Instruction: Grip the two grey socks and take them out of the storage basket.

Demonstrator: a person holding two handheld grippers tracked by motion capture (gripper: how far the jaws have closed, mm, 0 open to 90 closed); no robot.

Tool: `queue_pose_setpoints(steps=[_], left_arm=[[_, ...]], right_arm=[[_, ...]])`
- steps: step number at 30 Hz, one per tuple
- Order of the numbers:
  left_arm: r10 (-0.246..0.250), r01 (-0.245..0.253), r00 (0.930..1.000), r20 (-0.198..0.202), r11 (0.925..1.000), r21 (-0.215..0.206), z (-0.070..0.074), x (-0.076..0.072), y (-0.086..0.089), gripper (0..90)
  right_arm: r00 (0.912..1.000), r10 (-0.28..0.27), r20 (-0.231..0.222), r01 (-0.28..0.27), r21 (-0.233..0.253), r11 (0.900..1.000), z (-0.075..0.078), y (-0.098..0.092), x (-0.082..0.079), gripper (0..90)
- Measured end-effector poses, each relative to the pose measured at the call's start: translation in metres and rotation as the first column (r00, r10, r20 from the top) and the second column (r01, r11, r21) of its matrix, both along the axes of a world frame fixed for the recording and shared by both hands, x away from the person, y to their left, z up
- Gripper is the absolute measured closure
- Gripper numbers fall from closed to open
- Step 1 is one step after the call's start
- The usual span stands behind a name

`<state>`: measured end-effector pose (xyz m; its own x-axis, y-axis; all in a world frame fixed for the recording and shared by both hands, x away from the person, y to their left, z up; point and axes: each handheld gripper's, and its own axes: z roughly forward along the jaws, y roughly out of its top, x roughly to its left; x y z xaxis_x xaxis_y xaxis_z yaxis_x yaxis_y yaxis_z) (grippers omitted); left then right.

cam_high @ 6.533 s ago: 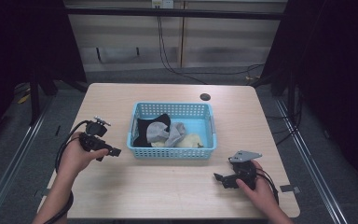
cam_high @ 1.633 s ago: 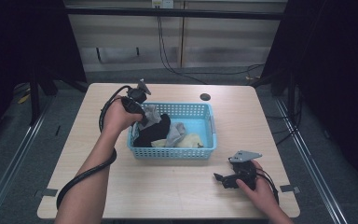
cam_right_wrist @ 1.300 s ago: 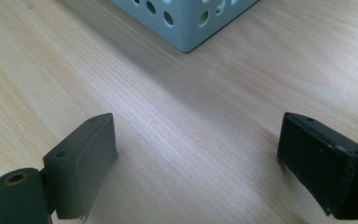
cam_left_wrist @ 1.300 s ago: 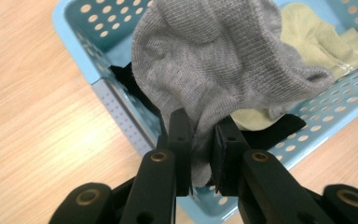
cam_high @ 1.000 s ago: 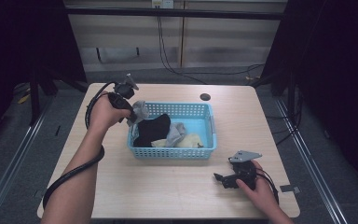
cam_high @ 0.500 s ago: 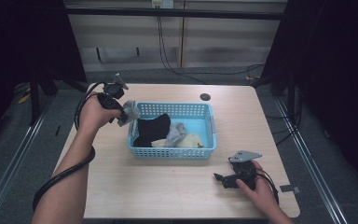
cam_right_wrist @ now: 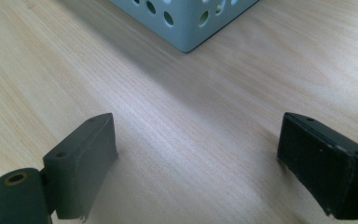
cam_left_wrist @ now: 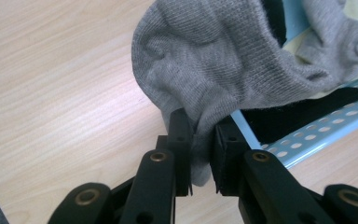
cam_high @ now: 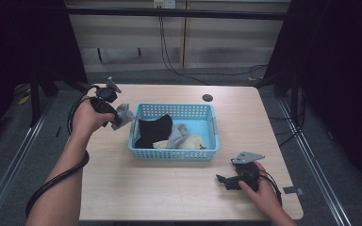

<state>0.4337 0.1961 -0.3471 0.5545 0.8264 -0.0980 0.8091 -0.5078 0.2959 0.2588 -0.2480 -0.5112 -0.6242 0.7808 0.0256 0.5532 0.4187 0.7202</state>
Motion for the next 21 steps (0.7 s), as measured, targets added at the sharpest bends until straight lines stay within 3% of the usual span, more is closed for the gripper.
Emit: queue_pose_setpoints(steps=[21], left_arm=[[0.093, -0.093, 0.9957, 0.002, 0.9957, -0.004, -0.027, -0.002, 0.031, 78.9]], right_arm=[[1.0000, -0.001, -0.002, 0.001, 0.000, 1.000, 0.000, 0.000, 0.000, 11.0]])
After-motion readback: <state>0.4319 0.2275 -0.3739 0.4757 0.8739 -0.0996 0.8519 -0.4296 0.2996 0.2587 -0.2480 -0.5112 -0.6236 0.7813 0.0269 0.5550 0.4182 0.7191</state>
